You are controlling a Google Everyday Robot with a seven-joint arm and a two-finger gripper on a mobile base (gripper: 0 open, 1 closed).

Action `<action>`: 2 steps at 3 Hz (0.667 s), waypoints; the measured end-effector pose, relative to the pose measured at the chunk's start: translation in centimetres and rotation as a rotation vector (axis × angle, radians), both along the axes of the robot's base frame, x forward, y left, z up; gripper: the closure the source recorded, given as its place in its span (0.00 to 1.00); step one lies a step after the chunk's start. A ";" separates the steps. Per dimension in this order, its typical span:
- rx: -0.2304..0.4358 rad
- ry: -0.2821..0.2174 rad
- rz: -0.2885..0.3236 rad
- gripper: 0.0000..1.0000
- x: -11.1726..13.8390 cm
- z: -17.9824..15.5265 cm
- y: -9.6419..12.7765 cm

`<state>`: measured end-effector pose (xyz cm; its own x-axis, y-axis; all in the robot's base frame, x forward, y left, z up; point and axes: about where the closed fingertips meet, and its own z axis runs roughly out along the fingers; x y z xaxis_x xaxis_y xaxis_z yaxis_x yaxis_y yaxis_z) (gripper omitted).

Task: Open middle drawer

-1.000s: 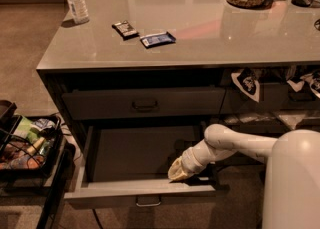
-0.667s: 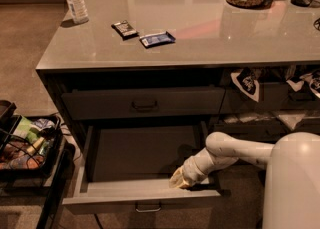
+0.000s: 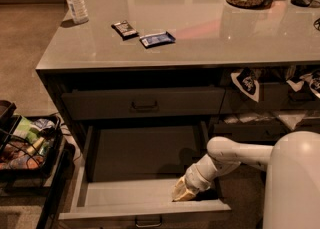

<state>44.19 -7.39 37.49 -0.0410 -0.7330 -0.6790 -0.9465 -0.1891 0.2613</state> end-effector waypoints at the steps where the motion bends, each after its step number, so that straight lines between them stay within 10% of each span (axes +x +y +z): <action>1: 0.000 0.000 0.000 1.00 0.0 0.0 0.0; 2: -0.024 -0.145 0.020 1.00 0.8 2.2 0.3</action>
Offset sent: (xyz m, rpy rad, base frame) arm 0.0216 0.0038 0.0402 -0.0637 -0.2703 0.0349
